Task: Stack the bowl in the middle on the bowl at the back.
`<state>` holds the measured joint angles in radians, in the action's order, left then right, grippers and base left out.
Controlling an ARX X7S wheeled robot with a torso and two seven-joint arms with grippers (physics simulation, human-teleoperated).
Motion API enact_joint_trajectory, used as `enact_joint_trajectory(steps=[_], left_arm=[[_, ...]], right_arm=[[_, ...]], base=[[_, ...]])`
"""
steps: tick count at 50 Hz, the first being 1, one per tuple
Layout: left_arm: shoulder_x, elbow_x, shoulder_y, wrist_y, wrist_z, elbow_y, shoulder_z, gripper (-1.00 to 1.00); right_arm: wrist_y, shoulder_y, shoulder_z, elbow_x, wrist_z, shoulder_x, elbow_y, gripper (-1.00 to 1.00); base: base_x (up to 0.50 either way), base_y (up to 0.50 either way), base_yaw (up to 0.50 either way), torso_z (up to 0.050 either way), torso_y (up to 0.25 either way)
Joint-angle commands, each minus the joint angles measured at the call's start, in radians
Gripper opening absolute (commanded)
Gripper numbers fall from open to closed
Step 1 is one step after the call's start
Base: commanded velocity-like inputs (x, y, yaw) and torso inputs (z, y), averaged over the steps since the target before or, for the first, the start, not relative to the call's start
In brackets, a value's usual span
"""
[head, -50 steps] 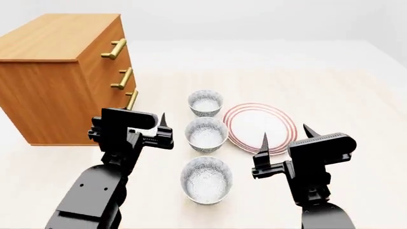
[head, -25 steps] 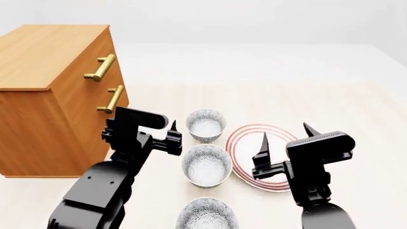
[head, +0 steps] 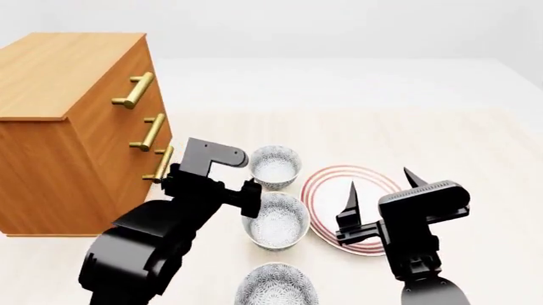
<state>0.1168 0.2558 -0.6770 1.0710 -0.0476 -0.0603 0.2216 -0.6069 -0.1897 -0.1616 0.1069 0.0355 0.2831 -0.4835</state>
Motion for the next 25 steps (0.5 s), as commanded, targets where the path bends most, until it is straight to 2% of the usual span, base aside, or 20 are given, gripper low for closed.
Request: enact_joint_trajectory(steps=[1, 16, 25], left_arm=[[-0.037, 0.023, -0.052, 0.091, 0.013, 0.113, 0.001, 1.0], [-0.05, 0.033, -0.038, 0.05, 0.016, 0.224, 0.033, 1.0], [-0.053, 0.039, -0.039, 0.038, 0.035, 0.252, 0.035, 1.0]], right_arm=[[0.009, 0.02, 0.015, -0.008, 0.008, 0.01, 0.003, 1.0], [0.008, 0.073, 0.06, -0.035, 0.003, 0.034, -0.047, 1.0], [0.019, 0.03, 0.027, -0.02, 0.025, 0.01, 0.013, 1.0]], base=[[0.0, 0.0, 0.0, 0.0, 0.0], [0.0, 0.0, 0.0, 0.0, 0.0], [0.0, 0.0, 0.0, 0.0, 0.0]])
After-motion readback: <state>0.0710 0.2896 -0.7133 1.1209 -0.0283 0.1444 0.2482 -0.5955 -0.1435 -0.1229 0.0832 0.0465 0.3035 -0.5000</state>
